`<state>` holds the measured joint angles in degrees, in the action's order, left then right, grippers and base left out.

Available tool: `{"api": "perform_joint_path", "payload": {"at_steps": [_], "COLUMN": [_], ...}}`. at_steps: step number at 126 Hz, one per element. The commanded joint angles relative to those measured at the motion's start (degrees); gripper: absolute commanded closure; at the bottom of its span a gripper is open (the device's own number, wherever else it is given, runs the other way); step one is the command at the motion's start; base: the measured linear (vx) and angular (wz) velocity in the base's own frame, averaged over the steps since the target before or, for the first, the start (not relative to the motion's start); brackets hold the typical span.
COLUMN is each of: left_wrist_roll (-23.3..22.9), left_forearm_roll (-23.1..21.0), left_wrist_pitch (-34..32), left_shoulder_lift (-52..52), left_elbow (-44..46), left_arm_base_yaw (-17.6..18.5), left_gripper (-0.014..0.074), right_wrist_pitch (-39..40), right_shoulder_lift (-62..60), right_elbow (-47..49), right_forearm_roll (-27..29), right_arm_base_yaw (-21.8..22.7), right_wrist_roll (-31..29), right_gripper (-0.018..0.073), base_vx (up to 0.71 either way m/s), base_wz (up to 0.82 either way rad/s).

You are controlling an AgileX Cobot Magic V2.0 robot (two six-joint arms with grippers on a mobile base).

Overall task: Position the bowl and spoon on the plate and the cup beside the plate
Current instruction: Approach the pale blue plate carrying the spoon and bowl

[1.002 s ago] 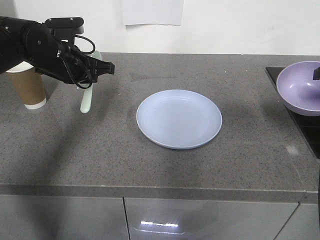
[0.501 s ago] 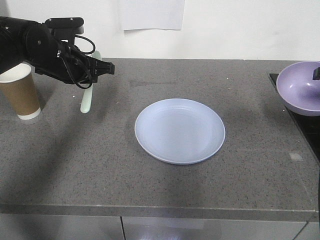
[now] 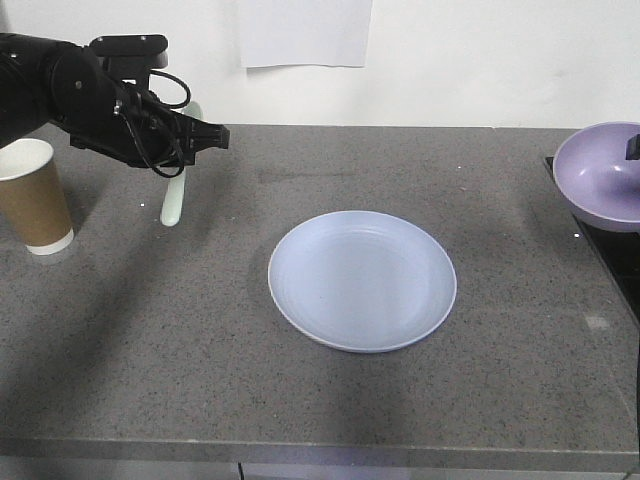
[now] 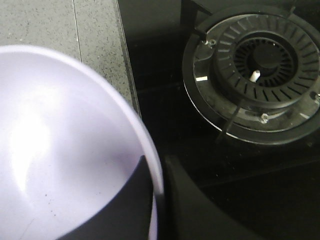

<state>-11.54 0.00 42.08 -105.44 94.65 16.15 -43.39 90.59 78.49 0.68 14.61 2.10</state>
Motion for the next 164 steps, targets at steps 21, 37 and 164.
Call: {"api": "perform_joint_path", "payload": {"at_steps": [21, 37, 164], "left_wrist_roll": [-0.17, -0.17, -0.17], "left_forearm_roll": [0.00, 0.00, 0.00], "left_wrist_pitch": [-3.24, -3.24, -3.24], "left_shoulder_lift": [3.01, 3.01, 3.01], "left_elbow": [1.87, 1.87, 1.87], "left_arm_base_yaw": [0.08, 0.08, 0.08], "left_gripper": [0.0603, 0.0603, 0.0603], "right_wrist_pitch": [3.19, 3.19, 3.19], "right_shoulder_lift": [-2.52, -2.52, -2.52], "right_elbow": [1.59, 1.59, 1.59], "right_forearm_roll": [-0.14, -0.14, -0.14], "right_arm_base_yaw": [0.12, 0.12, 0.12], "right_wrist_roll": [-0.50, -0.50, -0.50], "right_gripper": [0.0566, 0.0566, 0.0566], "base_vx": [0.05, 0.04, 0.04], "base_wz": [0.01, 0.01, 0.01]}}
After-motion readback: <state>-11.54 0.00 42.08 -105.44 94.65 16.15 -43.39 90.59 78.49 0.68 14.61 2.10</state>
